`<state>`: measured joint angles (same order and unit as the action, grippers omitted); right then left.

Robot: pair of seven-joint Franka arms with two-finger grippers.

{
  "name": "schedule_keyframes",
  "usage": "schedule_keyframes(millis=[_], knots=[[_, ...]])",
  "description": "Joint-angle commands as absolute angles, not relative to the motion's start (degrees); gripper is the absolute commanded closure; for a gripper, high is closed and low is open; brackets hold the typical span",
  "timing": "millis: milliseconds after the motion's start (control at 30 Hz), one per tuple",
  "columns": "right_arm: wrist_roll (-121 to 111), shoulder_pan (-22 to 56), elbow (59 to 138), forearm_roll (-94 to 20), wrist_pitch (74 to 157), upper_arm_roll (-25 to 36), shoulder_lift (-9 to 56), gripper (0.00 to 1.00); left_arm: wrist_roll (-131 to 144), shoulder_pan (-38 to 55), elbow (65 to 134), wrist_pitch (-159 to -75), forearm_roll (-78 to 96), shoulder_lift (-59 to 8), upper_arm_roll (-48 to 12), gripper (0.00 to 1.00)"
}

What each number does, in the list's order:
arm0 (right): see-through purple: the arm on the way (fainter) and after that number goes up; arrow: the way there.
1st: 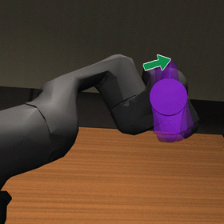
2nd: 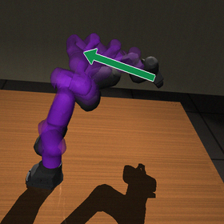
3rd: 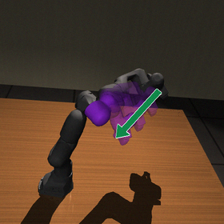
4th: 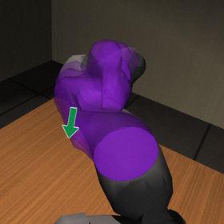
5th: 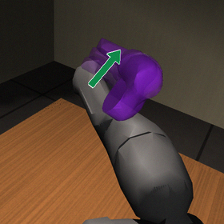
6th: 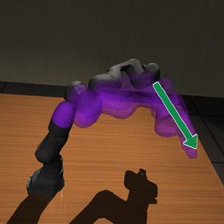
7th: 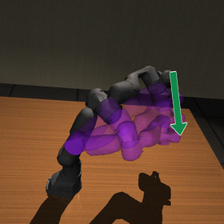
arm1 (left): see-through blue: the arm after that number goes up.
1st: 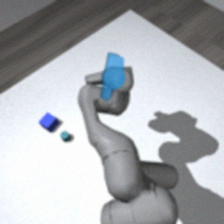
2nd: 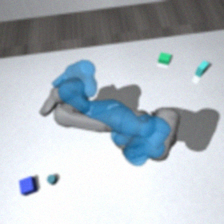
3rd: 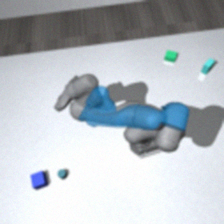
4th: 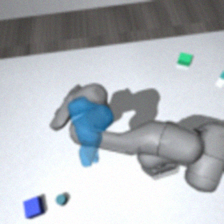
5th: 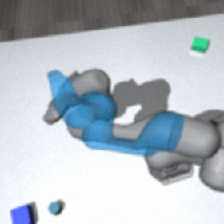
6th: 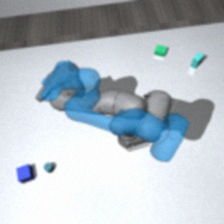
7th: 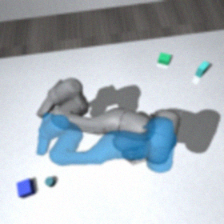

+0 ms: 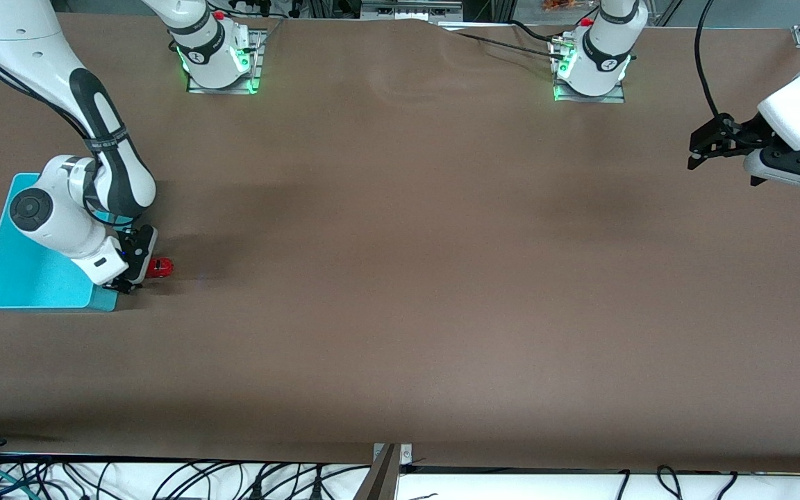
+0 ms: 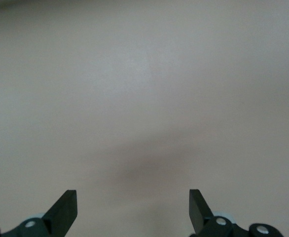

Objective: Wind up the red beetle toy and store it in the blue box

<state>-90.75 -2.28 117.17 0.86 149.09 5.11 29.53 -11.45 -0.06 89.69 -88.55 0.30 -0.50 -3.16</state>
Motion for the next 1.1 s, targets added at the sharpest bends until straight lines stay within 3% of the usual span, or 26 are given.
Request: schedule_keyframes(millis=[0,167,500,700,1067], knots=[[-91.76,-2.90,118.21,1.14,150.38,4.39,29.09,0.69,-10.55,-0.09,87.45,-86.92,0.26,-1.58,-3.16,0.00],[-91.58,-2.90,117.86,1.05,150.03,3.87,28.65,0.82,-10.55,-0.88,87.45,-86.84,0.35,-1.67,-3.08,0.00],[-90.88,-2.81,116.99,0.70,148.63,2.64,27.16,0.82,-10.72,-1.41,86.75,-86.13,-0.44,-1.84,-1.93,0.00],[-90.88,-2.81,113.56,0.44,144.06,2.02,27.07,0.82,-10.81,-3.52,83.24,-86.13,-0.53,-3.43,-1.93,0.00],[-90.88,-2.64,105.39,0.26,134.48,1.93,27.16,0.82,-10.72,-3.25,83.14,-86.05,-0.62,-3.34,-2.28,0.00]])
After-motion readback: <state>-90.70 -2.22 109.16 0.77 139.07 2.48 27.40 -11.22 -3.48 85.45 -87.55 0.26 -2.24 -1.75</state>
